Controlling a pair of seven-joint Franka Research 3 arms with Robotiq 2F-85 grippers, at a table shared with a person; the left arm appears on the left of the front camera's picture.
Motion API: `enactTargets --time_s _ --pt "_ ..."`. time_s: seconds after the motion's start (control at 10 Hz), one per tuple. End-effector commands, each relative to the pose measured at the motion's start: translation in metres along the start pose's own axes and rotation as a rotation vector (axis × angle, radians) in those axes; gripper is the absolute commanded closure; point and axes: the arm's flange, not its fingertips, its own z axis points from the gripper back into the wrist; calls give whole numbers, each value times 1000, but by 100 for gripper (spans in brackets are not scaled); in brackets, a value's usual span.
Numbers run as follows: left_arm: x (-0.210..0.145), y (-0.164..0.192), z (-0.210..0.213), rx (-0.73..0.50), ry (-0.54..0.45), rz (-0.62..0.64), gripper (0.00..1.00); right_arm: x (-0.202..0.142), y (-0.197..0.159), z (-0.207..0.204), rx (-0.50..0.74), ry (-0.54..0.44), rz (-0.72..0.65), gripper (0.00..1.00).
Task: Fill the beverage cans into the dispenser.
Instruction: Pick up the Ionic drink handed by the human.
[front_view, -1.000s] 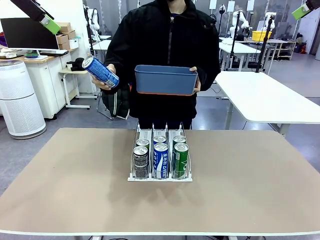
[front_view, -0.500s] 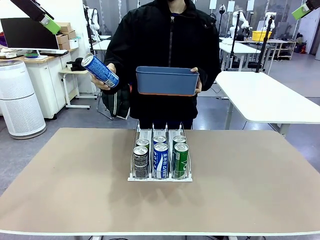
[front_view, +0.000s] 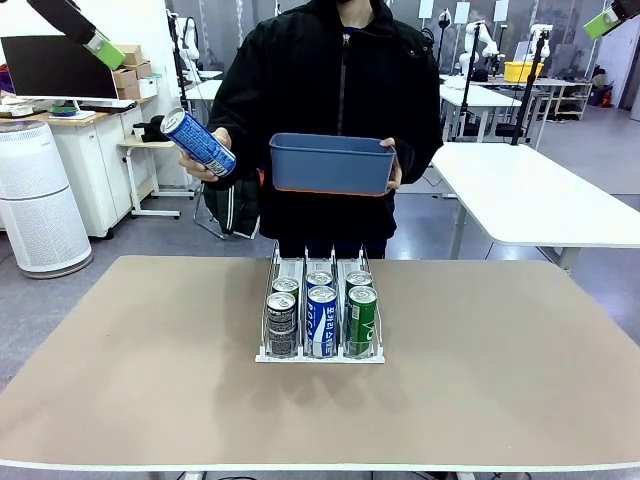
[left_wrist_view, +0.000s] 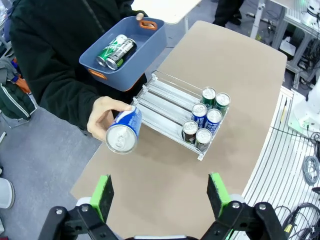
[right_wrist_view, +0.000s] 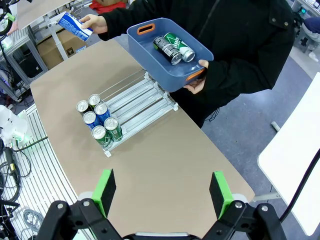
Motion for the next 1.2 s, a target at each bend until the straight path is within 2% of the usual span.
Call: enactTargets --time_s 0.0,0.2,0.7,1.1 --pt "10 13 -13 49 -35 70 0 0 1 0 -1 2 1 0" --pt "16 27 -21 53 -41 81 0 0 1 0 -1 2 1 0" --pt "17 69 -72 -48 -5 174 0 0 1 0 -1 2 1 0" --pt "9 70 -99 -41 9 175 0 0 1 0 -1 2 1 0"
